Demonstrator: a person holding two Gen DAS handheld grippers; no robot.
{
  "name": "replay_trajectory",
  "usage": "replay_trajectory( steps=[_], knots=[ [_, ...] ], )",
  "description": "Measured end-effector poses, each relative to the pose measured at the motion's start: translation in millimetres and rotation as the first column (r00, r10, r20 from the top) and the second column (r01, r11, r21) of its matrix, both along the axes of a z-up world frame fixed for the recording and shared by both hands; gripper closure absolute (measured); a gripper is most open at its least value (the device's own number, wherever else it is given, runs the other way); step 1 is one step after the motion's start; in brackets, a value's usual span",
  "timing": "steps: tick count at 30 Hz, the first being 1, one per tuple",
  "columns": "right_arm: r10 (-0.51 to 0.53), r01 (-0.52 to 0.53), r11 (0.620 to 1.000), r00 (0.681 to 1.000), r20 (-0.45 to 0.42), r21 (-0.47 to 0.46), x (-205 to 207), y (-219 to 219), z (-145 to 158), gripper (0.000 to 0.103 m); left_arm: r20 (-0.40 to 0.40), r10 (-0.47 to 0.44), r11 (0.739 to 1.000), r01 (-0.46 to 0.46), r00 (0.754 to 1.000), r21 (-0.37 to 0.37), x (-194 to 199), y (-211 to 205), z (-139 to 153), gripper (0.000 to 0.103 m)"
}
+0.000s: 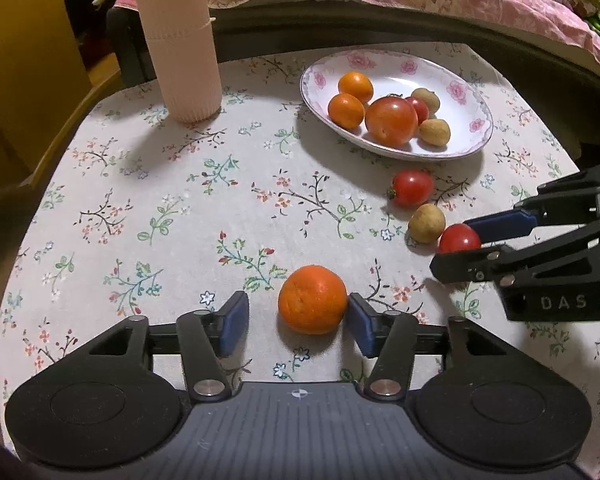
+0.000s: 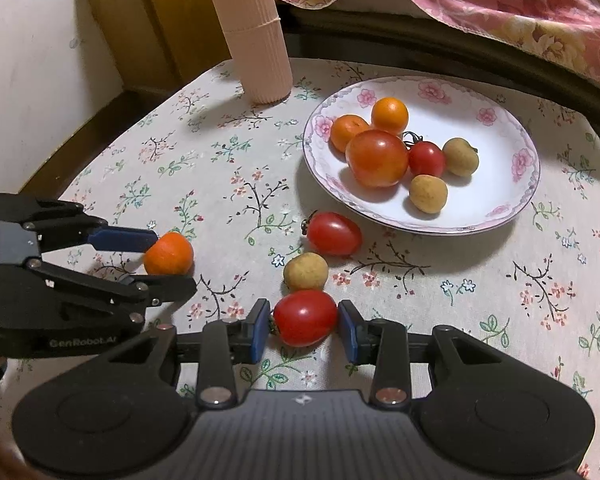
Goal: Organize fruits
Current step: 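Hold the orange and cherry tomato lifted above the table with both tools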
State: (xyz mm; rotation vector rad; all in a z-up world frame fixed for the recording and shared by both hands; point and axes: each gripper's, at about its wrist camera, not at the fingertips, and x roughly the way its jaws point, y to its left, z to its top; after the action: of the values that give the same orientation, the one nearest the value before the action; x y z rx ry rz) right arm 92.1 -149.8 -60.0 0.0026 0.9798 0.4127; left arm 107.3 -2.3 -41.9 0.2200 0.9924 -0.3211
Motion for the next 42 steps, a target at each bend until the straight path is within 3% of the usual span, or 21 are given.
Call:
replay_trajectory(
  steps=[5, 14, 17, 20, 24, 42],
  knots=[
    [0.017, -0.017, 1.000, 1.000, 0.002, -0.001, -1, 1, 0, 0.058, 0.002, -0.020, 1.000, 0.020, 1.000, 0.007, -1, -4, -2, 0.036],
    [0.019, -0.019, 1.000, 1.000, 0.000, -0.012, -1, 2, 0, 0.061, 0.026, -0.040, 0.999, 0.040, 0.999, 0.003, 0, -8, 1, 0.037],
    [0.021, -0.022, 1.000, 1.000, -0.003, -0.020, -1, 3, 1, 0.066, 0.022, -0.046, 0.999, 0.046, 0.999, 0.004, 1, -11, 0, 0.040],
    [0.021, -0.021, 1.000, 1.000, -0.008, -0.018, -2, 2, 2, 0.066, 0.007, -0.058, 0.998, 0.058, 0.998, -0.001, 1, -14, -3, 0.053],
    [0.019, -0.019, 1.000, 1.000, -0.014, -0.012, -3, -1, 3, 0.066, 0.013, -0.064, 0.998, 0.064, 0.998, 0.004, 0, -16, -3, 0.059],
    [0.023, -0.024, 1.000, 1.000, -0.005, -0.016, -6, -5, 7, 0.067, 0.002, -0.073, 0.997, 0.073, 0.997, 0.007, -1, -20, -1, 0.060]
  ],
)
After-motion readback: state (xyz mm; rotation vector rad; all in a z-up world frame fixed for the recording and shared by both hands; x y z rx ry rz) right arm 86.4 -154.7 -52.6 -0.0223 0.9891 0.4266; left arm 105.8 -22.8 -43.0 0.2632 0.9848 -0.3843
